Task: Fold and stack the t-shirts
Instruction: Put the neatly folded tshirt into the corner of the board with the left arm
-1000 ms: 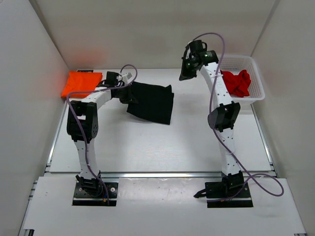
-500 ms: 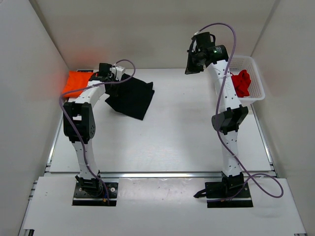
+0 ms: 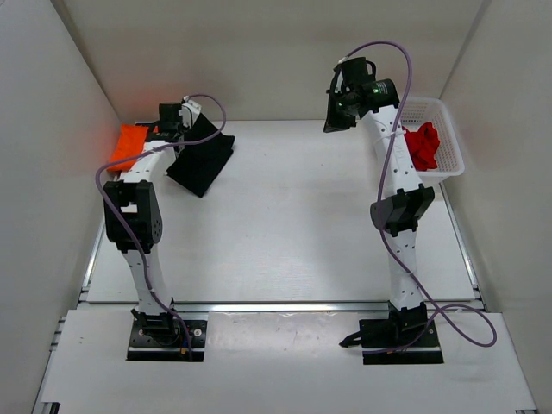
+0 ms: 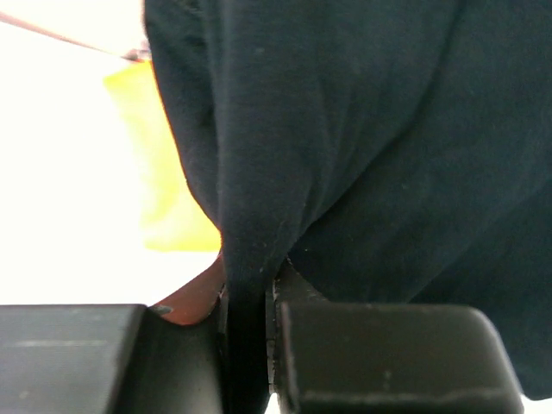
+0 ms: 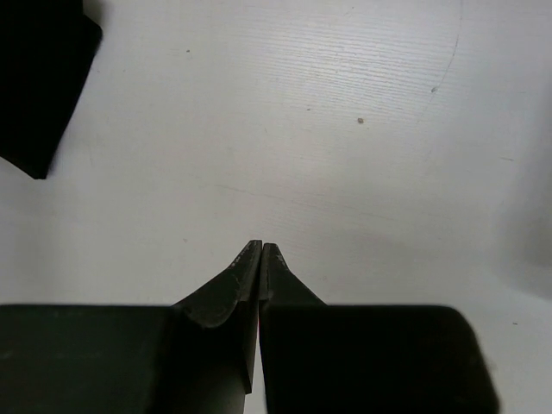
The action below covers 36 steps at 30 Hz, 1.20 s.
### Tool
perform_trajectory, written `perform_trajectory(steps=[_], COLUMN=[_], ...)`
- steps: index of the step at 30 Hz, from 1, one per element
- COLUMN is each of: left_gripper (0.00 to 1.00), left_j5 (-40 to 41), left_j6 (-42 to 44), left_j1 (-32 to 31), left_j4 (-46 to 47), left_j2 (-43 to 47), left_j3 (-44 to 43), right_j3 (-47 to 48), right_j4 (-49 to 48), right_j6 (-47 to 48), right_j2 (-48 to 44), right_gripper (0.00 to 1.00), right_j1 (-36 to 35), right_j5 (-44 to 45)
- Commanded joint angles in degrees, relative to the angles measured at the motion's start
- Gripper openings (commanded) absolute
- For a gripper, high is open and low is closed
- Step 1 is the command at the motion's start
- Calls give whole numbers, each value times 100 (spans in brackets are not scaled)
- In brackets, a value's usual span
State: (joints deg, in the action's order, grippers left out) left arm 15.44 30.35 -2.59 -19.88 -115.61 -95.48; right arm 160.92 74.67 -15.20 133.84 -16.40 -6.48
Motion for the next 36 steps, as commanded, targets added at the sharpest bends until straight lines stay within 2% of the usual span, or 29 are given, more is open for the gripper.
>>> perform_trajectory(steps=[1, 11, 18, 22, 25, 27, 28, 30, 35, 36], left_gripper=[0, 0, 0, 0, 4, 12, 20, 50, 92, 98], left_j5=[679, 723, 715, 803, 776, 811, 898, 1004, 1242, 1294], left_j6=[322, -204, -538, -512, -644, -662, -697, -810, -742, -663], left_j1=[188, 996, 1374, 1524, 1665, 1717, 1727, 1762, 1736, 1675], left_j4=[880, 1408, 1724, 2145, 2251, 2392, 2444, 2559, 2673, 2708], left_j2=[575, 645, 628, 461, 285, 154, 136, 83, 117, 179], left_j3=[-76, -14, 3, 293, 434, 522, 565, 618, 662, 706], right_j3=[36, 0, 18, 18, 18, -8, 18, 26, -52, -61], right_j4=[-14, 21, 21, 29, 73, 100, 126, 170, 188, 188], right_j6=[79, 61, 0, -9, 9, 9, -9, -9, 17, 26], right_j2=[-174, -148, -78, -104, -113, -113, -156, -191, -271, -288], right_gripper=[0, 0, 0, 0, 0, 0, 0, 0, 0, 0], right_j1=[-73, -153, -188, -214, -214, -205, -179, -214, -214, -205], right_j5=[-2, 7, -20, -63, -64, -116, -90, -108, -117, -73])
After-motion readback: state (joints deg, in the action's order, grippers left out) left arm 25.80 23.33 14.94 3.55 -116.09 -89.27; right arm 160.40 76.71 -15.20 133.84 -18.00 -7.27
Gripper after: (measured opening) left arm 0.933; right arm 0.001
